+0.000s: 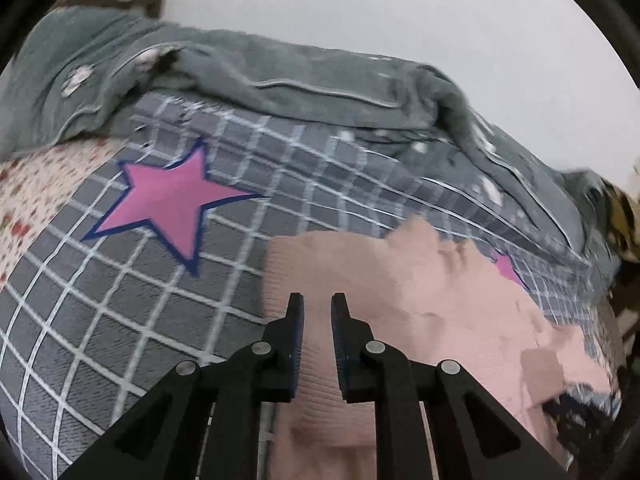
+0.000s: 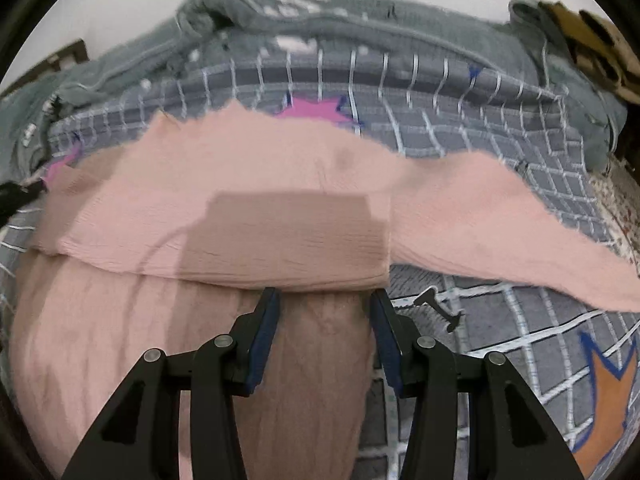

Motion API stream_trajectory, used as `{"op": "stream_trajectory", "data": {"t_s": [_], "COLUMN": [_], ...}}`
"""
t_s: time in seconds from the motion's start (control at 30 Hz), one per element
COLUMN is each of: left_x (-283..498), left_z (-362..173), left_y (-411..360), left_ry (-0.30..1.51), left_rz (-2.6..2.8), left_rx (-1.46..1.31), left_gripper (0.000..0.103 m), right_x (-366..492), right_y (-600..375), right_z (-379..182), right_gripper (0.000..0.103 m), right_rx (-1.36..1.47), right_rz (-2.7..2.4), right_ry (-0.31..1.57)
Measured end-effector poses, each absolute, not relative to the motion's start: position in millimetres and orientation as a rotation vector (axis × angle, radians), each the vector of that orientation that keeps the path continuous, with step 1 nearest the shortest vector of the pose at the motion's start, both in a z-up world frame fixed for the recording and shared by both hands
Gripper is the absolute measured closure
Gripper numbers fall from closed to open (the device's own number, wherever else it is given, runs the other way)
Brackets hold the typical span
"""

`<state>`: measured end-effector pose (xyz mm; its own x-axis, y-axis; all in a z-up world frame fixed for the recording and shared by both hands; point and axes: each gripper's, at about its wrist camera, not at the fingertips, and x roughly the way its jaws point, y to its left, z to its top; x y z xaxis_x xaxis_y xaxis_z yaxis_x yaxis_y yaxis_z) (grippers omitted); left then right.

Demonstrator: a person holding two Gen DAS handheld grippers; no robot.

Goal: Fold small clothes

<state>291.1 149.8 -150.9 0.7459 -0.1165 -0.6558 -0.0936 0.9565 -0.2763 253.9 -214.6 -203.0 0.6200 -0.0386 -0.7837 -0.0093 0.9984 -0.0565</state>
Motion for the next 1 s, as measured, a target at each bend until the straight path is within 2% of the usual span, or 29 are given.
{"op": "stream_trajectory", "data": {"t_s": [0.2, 0.43, 0.67, 0.8, 1.0], "left_x": [307.8, 311.0, 310.2, 309.9, 311.5], "left_z": [-177.7, -184.6, -186.1, -188.0, -190.1], "left_y": [121.4, 123.4, 104.1, 90.7, 82.3], "left_ry": [0.886, 0.897, 0.878, 0.861, 0.841], "left_rz": [-0.004, -0.002, 0.023, 0.017, 0.042], "left_rx": [-0.176, -0.188, -0.105, -0.042, -0.011], "left_gripper": [0.089, 0.087, 0.071, 0.053, 0.047], "right_x": [238.1, 210.8, 180.7, 182.7, 198.1], "right_y": [-229.0, -317.0, -436.3, -476.9, -489.4], "right_z": [-187.5, -171.4, -160.5, -172.1, -182.1], "right_gripper": [0.055, 0.050, 0.048, 0.048, 0.048], "right_rx": [-0.045, 0.049, 0.185, 0.233, 0.217], "right_rz": [-0.001, -0.178, -0.391, -0.462, -0.460], "right_ry": [0.852, 0.795, 0.754, 0.788, 0.817]}}
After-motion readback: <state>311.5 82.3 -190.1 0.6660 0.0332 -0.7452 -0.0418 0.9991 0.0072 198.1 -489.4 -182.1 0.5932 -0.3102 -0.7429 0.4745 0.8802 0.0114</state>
